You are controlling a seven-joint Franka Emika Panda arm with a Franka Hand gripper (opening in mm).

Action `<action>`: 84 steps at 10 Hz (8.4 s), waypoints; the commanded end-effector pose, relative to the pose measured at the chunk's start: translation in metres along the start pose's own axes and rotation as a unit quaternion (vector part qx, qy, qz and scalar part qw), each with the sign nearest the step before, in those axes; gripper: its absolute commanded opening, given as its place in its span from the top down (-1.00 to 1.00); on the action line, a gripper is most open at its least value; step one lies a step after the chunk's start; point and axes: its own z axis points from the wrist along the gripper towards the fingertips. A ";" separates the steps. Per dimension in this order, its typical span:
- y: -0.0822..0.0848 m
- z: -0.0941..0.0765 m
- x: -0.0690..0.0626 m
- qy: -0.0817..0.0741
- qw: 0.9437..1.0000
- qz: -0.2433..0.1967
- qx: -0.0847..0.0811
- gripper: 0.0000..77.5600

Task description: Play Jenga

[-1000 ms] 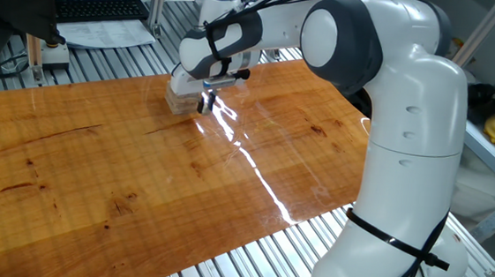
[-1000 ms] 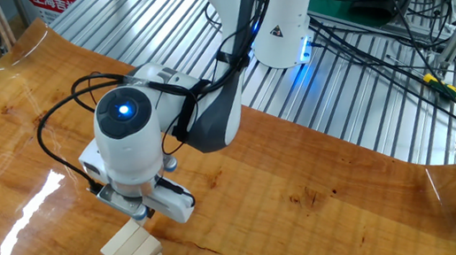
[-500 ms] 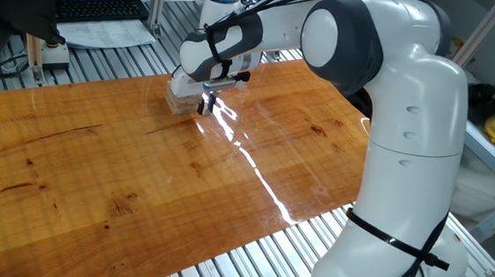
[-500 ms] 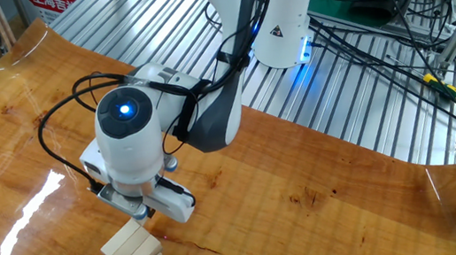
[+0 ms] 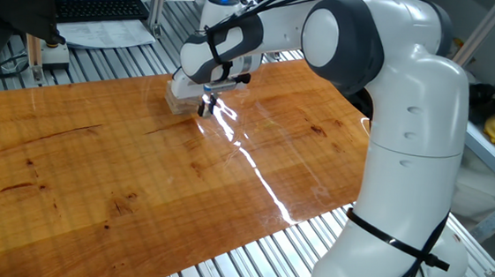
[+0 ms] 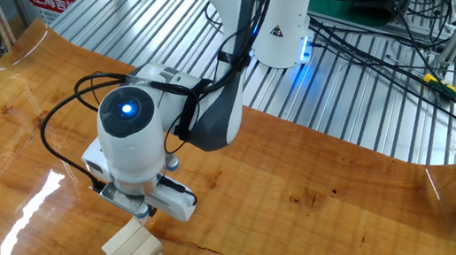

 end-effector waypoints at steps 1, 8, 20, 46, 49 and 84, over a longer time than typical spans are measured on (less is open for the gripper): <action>0.000 -0.001 0.004 -0.001 1.000 0.003 0.001 0.97; 0.001 0.002 0.015 0.001 1.000 0.008 0.001 0.97; 0.001 0.005 0.049 0.008 1.000 0.023 0.003 0.97; -0.017 0.009 0.034 0.006 1.000 -0.017 0.023 0.97; -0.017 0.009 0.034 0.006 1.000 -0.018 0.022 0.97; 0.003 -0.097 0.028 0.003 0.996 -0.081 -0.047 -0.99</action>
